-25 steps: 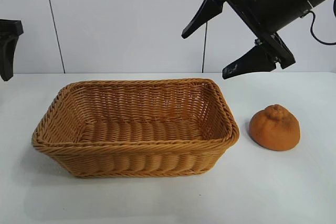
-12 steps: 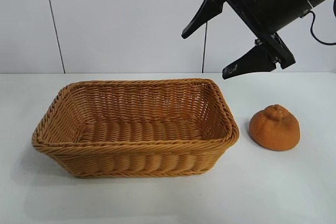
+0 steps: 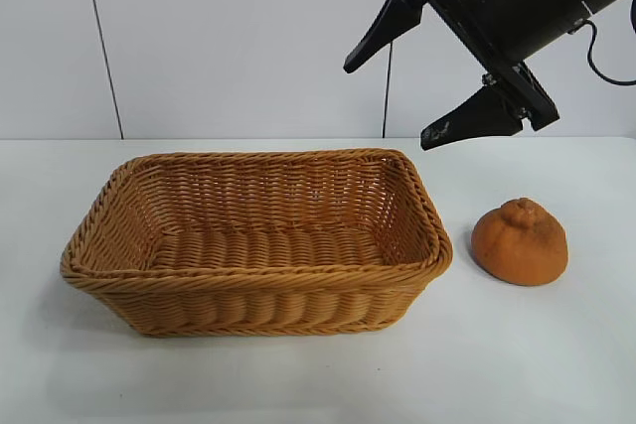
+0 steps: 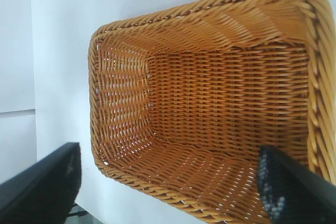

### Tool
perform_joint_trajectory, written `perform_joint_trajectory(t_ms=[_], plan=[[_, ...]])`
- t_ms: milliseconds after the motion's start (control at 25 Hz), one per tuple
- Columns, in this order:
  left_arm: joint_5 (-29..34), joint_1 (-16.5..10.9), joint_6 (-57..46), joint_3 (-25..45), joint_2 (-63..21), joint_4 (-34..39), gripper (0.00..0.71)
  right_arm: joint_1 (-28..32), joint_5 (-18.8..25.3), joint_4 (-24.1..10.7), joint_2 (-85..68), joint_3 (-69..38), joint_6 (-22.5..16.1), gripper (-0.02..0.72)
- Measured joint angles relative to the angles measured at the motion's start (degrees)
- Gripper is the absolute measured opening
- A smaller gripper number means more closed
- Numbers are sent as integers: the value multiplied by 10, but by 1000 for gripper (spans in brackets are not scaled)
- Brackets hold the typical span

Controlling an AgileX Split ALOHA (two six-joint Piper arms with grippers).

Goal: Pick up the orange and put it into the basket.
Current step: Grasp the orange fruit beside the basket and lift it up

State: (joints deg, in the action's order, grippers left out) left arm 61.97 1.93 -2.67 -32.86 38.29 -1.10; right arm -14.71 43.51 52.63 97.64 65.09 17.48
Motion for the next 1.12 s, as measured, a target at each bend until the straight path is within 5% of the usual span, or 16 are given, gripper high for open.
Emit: perform_joint_trajectory(t_ms=[800, 960, 1120], plan=[[-9, 0, 0, 40, -378, 0, 630, 0, 60, -9, 0, 0, 1, 620], [-9, 0, 0, 40, -385, 0, 630, 0, 89, -62, 0, 25, -7, 620], [-9, 0, 0, 40, -385, 0, 630, 0, 118, -168, 0, 78, -60, 620]])
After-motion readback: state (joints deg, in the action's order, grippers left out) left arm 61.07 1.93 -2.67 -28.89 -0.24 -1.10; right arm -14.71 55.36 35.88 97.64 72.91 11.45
